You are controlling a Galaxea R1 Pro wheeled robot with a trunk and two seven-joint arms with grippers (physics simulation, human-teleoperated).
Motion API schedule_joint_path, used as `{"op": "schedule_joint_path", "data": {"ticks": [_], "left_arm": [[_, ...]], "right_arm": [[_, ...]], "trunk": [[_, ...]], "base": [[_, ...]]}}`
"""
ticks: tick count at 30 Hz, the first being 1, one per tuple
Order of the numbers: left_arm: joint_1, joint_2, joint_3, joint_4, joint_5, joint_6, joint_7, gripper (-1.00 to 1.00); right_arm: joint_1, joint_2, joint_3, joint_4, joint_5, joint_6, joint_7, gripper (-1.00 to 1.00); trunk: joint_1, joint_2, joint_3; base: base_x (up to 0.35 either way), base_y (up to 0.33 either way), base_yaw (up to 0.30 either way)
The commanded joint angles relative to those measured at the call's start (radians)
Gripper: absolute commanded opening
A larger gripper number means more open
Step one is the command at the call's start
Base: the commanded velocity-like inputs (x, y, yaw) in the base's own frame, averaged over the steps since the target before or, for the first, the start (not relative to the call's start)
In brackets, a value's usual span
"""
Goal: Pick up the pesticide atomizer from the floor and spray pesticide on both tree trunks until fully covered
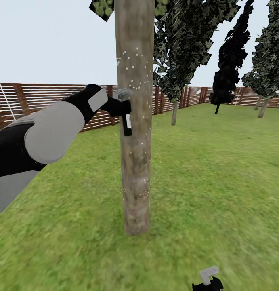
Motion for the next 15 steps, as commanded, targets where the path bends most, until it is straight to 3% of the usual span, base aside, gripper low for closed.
{"op": "schedule_joint_path", "data": {"ticks": [1,12,15], "left_arm": [[0.002,0.0,0.0,-0.002,0.01,0.001,0.003,-1.0],[0.007,0.0,0.001,-0.002,0.01,-0.008,0.003,-1.0],[0.05,0.0,0.001,-0.002,0.01,-0.036,0.003,-1.0]], "right_arm": [[-0.001,0.0,0.008,0.001,0.006,-0.001,-0.007,1.0],[-0.001,0.0,0.007,0.001,0.006,-0.001,-0.007,1.0],[-0.001,0.0,0.007,0.001,0.006,-0.001,-0.007,1.0]], "trunk": [[0.0,-0.001,-0.001],[0.0,-0.001,-0.001],[0.0,-0.001,-0.001]], "base": [[0.0,0.0,0.0],[-0.184,0.046,0.0],[-0.034,0.005,0.0]]}}
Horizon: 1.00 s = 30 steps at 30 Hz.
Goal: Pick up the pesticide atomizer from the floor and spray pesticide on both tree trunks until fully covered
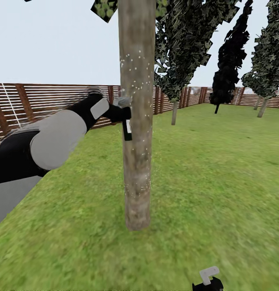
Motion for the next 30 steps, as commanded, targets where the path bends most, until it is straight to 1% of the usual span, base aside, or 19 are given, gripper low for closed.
{"op": "schedule_joint_path", "data": {"ticks": [1,2,3,7,8,10,13,15,17,20,22,24,27,28,30], "left_arm": [[0.012,0.0,0.003,-0.002,0.011,-0.015,0.003,-1.0],[0.023,0.0,0.003,-0.002,0.009,-0.03,0.003,-1.0],[0.046,0.0,0.003,-0.002,0.007,-0.046,0.004,-1.0],[0.104,0.0,0.002,-0.004,0.002,-0.068,0.005,-1.0],[0.132,0.0,0.002,-0.004,-0.016,-0.1,0.006,-1.0],[0.17,0.0,0.002,-0.004,-0.053,-0.122,0.006,-1.0],[0.204,0.0,0.002,-0.005,-0.072,-0.129,0.006,-1.0],[0.21,0.0,0.002,-0.003,-0.074,-0.13,0.005,-1.0],[0.228,0.0,0.002,-0.002,-0.074,-0.131,0.005,-1.0],[0.314,0.0,0.002,-0.002,-0.076,-0.19,0.004,-1.0],[0.349,0.0,0.002,-0.002,-0.075,-0.209,0.004,-1.0],[0.407,0.0,0.002,-0.002,-0.075,-0.238,0.003,-1.0],[0.446,0.0,0.002,-0.002,-0.075,-0.27,0.003,-1.0],[0.472,0.0,0.002,-0.002,-0.075,-0.281,0.003,-1.0],[0.509,0.0,0.002,-0.002,-0.075,-0.331,0.003,-1.0]], "right_arm": [[-0.001,0.0,0.008,0.001,0.006,-0.001,-0.007,1.0],[-0.001,0.0,0.008,0.001,0.006,-0.001,-0.007,1.0],[-0.001,0.0,0.008,0.001,0.006,-0.001,-0.007,1.0],[-0.001,0.0,0.008,0.001,0.006,-0.001,-0.007,1.0],[-0.001,-0.001,0.008,0.001,0.006,-0.001,-0.007,1.0],[-0.001,0.0,0.008,0.001,0.006,-0.001,-0.007,1.0],[-0.001,0.0,0.008,0.001,0.006,-0.001,-0.007,1.0],[-0.001,0.001,0.008,0.001,0.006,-0.001,-0.007,1.0],[-0.001,0.001,0.008,0.002,0.006,-0.001,-0.007,1.0],[-0.001,0.001,0.009,0.002,0.006,-0.001,-0.007,1.0],[-0.001,0.001,0.009,0.002,0.006,-0.001,-0.007,1.0],[-0.001,0.004,0.008,0.002,0.006,-0.001,-0.007,1.0],[-0.001,0.005,0.008,0.002,0.006,-0.003,-0.007,1.0],[-0.001,0.005,0.008,0.002,0.006,-0.004,-0.007,1.0],[-0.001,0.005,0.008,0.003,0.006,-0.005,-0.007,1.0]], "trunk": [[0.0,-0.001,-0.001],[0.0,-0.001,-0.001],[0.0,-0.001,-0.001],[0.0,-0.001,-0.001],[0.0,-0.001,-0.001],[0.0,-0.001,-0.001],[0.0,-0.001,-0.001],[0.0,-0.001,-0.001],[0.0,-0.001,-0.001],[0.0,-0.001,-0.001],[0.0,-0.001,-0.001],[0.0,-0.001,-0.001],[0.0,-0.001,-0.001],[0.0,-0.001,-0.001],[0.0,-0.001,-0.001]], "base": [[-0.012,0.002,0.0],[-0.007,0.001,0.0],[-0.003,0.0,0.0],[0.0,0.0,0.0],[0.0,0.0,0.0],[0.0,0.0,0.0],[0.0,0.0,0.0],[0.0,0.0,0.0],[0.0,0.0,0.0],[0.0,0.0,0.0],[0.0,0.0,0.0],[0.0,0.0,0.0],[0.0,0.0,0.0],[0.0,0.0,0.0],[0.0,0.0,0.0]]}}
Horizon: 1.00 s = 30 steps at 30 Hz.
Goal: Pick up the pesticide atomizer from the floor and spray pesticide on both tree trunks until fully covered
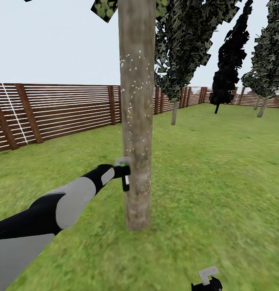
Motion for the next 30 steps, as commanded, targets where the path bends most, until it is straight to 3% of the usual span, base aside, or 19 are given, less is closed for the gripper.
{"op": "schedule_joint_path", "data": {"ticks": [1,4,8,12,13,14,17,19,24,25,26,27,29,30], "left_arm": [[0.012,0.0,0.007,-0.002,0.003,-0.018,-0.001,-1.0],[0.089,0.0,0.007,-0.002,0.002,-0.076,-0.002,-1.0],[0.198,0.0,0.006,-0.002,0.0,-0.211,-0.012,-1.0],[0.22,0.0,-0.009,-0.048,0.001,-0.219,-0.098,-1.0],[0.222,0.0,-0.011,-0.111,0.003,-0.196,-0.126,-1.0],[0.223,0.0,-0.012,-0.199,0.005,-0.129,-0.14,-1.0],[0.224,0.0,-0.012,-0.4,0.008,-0.027,-0.15,-1.0],[0.224,0.0,-0.014,-0.598,0.008,0.135,-0.145,-1.0],[0.225,0.0,-0.007,-0.733,0.006,0.21,-0.143,-1.0],[0.225,0.0,-0.003,-0.698,0.005,0.204,-0.144,-1.0],[0.225,0.0,0.0,-0.609,0.004,0.173,-0.145,-1.0],[0.225,0.0,0.002,-0.49,0.004,0.091,-0.145,-1.0],[0.227,0.006,0.003,-0.163,-0.001,-0.23,-0.145,-1.0],[0.248,0.019,0.002,-0.086,-0.002,-0.311,-0.144,-1.0]], "right_arm": [[-0.001,0.0,0.008,0.001,0.006,-0.001,-0.007,1.0],[-0.001,0.0,0.008,0.001,0.006,-0.001,-0.007,1.0],[-0.001,0.0,0.008,0.001,0.006,-0.001,-0.006,1.0],[-0.001,0.0,0.008,0.001,0.005,-0.001,-0.007,1.0],[-0.001,0.0,0.008,0.001,0.005,-0.001,-0.007,1.0],[-0.001,0.0,0.008,0.001,0.004,-0.001,-0.006,1.0],[-0.001,0.0,0.008,0.001,0.004,-0.001,-0.006,1.0],[-0.001,0.0,0.008,0.001,0.004,-0.001,-0.006,1.0],[-0.001,0.0,0.008,0.001,0.004,-0.001,-0.006,1.0],[-0.001,0.0,0.008,0.001,0.004,-0.001,-0.006,1.0],[-0.001,0.0,0.008,0.001,0.004,-0.001,-0.005,1.0],[-0.001,0.0,0.007,0.001,0.004,-0.001,-0.005,1.0],[0.0,-0.002,0.006,0.029,0.004,-0.001,-0.006,1.0],[0.0,-0.003,0.005,0.076,0.002,-0.003,-0.006,1.0]], "trunk": [[0.0,-0.001,-0.001],[0.0,-0.001,-0.001],[0.0,-0.001,-0.001],[0.0,-0.001,-0.001],[0.0,-0.001,-0.001],[0.0,-0.001,-0.001],[0.0,-0.001,-0.001],[0.0,-0.001,-0.001],[0.0,-0.001,-0.001],[0.0,-0.001,-0.001],[0.0,-0.001,-0.001],[0.0,-0.001,-0.001],[0.0,-0.001,-0.001],[0.0,-0.001,-0.001]], "base": [[0.0,0.0,0.0],[0.0,0.0,0.0],[0.0,0.0,0.0],[0.0,0.0,0.0],[0.0,0.0,0.0],[0.0,0.0,0.0],[0.0,0.0,0.0],[0.0,0.0,0.0],[0.0,0.0,0.0],[0.0,0.0,0.0],[0.0,0.0,0.0],[0.0,0.0,0.0],[-0.027,0.022,0.0],[-0.15,0.131,0.0]]}}
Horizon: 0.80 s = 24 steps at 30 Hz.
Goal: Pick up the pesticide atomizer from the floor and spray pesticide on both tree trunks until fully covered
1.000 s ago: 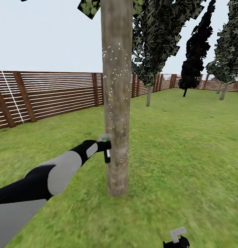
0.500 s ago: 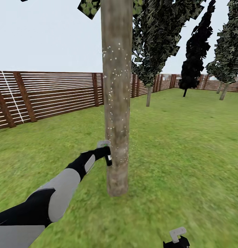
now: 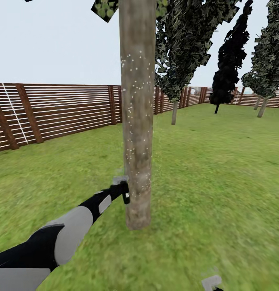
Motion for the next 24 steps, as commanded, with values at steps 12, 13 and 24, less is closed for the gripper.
{"op": "schedule_joint_path", "data": {"ticks": [12,13,24], "left_arm": [[0.084,0.076,0.006,0.085,0.004,-0.089,-0.004,-1.0],[0.084,0.077,0.006,0.085,0.004,-0.089,-0.004,-1.0],[0.084,0.077,0.006,0.085,0.004,-0.088,-0.005,-1.0]], "right_arm": [[0.04,-0.002,0.006,0.054,0.004,-0.001,-0.009,1.0],[0.041,-0.001,0.007,0.054,0.004,-0.001,-0.009,1.0],[0.044,0.0,0.007,0.054,0.004,-0.001,-0.009,1.0]], "trunk": [[0.0,-0.001,-0.001],[0.0,-0.001,-0.001],[0.0,-0.001,-0.001]], "base": [[-0.004,0.213,0.0],[0.164,0.332,0.0],[0.174,0.332,-0.182]]}}
